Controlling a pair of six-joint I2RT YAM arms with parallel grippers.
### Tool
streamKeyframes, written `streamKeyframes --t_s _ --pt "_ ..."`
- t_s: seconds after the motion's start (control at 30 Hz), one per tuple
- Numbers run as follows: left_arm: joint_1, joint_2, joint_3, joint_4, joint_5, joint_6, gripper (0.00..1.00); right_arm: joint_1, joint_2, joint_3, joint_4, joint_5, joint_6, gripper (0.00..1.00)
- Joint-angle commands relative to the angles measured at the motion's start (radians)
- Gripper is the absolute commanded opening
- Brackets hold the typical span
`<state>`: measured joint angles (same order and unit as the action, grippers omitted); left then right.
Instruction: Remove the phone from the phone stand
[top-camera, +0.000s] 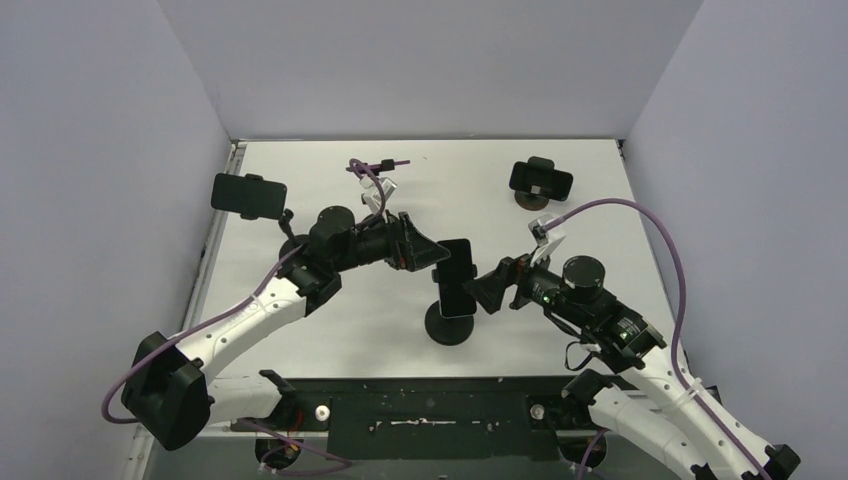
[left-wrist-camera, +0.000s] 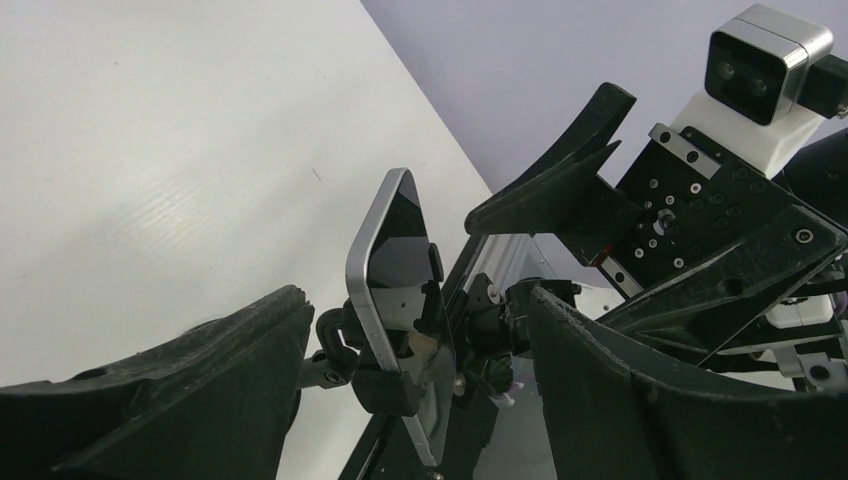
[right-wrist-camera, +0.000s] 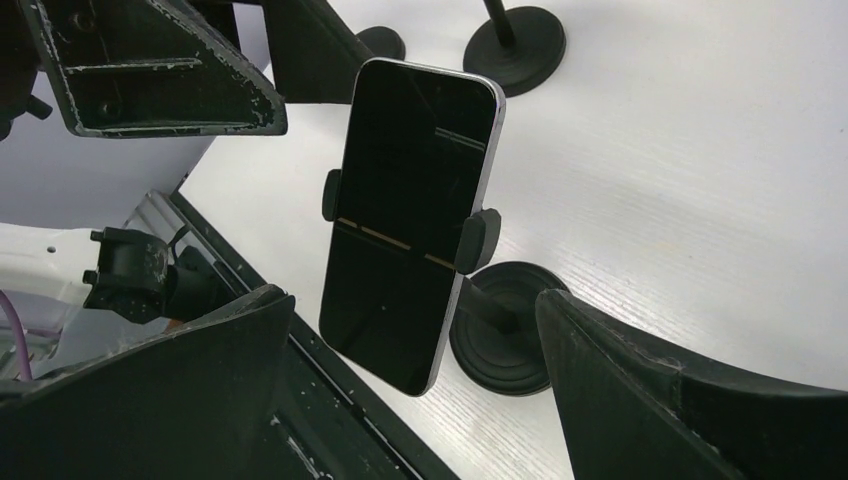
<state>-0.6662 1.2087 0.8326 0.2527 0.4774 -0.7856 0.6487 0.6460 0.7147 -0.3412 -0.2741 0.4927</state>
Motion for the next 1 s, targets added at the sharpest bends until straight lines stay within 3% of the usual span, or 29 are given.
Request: streamKeyframes --t_s 0.0,0.33,0.8,0.97 --pt "0.012 0.018 0.046 0.045 0.062 -0.008 0.76 0.001 -0.006 -0.015 0.024 -0.027 0.026 0.97" --pt "0.027 0.112 0.061 0.173 0.201 -0.092 0.59 0.002 -0.03 -0.07 0.047 -0.051 0.018 0.94" --pt "0.045 0.161 0.044 0.247 0.251 -0.093 0.36 0.002 -0.036 -0.141 0.117 -0.073 0.017 0.87" --pt "0.049 0.195 0.041 0.3 0.265 -0.1 0.22 0.0 -0.03 -0.141 0.108 -0.072 -0.004 0.84"
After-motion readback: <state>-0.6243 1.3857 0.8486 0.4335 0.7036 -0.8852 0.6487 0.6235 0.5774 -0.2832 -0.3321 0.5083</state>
